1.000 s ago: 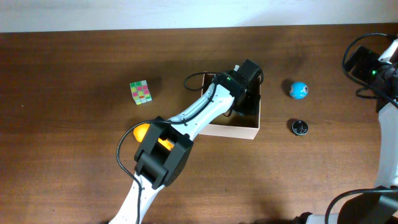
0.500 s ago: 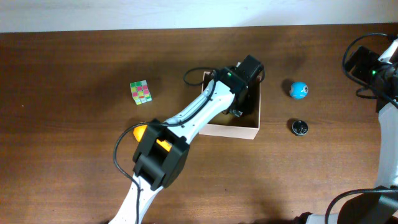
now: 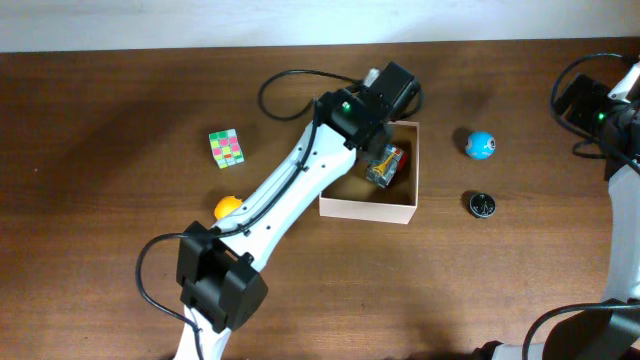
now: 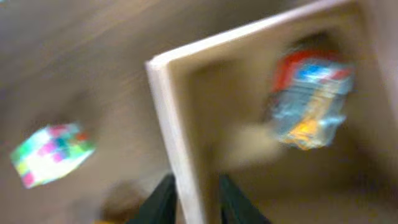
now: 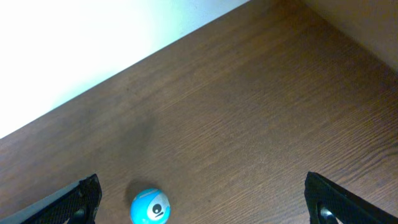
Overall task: Pack container
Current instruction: 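Move the left gripper back to the Rubik's cube and grasp it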
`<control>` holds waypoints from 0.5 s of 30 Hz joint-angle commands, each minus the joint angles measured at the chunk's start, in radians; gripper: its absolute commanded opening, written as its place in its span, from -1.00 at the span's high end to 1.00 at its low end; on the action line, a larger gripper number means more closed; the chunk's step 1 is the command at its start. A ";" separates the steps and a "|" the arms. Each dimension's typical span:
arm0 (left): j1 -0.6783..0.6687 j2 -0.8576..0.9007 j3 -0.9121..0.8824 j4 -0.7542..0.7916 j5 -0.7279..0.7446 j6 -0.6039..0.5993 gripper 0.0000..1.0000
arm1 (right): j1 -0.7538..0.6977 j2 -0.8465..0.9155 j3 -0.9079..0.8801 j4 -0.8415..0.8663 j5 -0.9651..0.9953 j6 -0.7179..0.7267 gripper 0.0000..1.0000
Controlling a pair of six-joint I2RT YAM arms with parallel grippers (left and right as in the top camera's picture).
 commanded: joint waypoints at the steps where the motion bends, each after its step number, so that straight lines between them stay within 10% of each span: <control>1: 0.098 -0.044 0.007 -0.084 -0.187 -0.137 0.24 | -0.003 0.002 0.022 0.003 -0.003 -0.010 -0.97; 6: 0.308 -0.042 -0.005 -0.166 0.016 -0.257 -0.40 | -0.003 0.002 0.021 0.003 -0.003 -0.010 -0.97; 15: 0.589 0.018 -0.007 -0.093 0.319 -0.257 -0.59 | -0.003 0.002 0.021 0.003 -0.003 -0.010 -0.97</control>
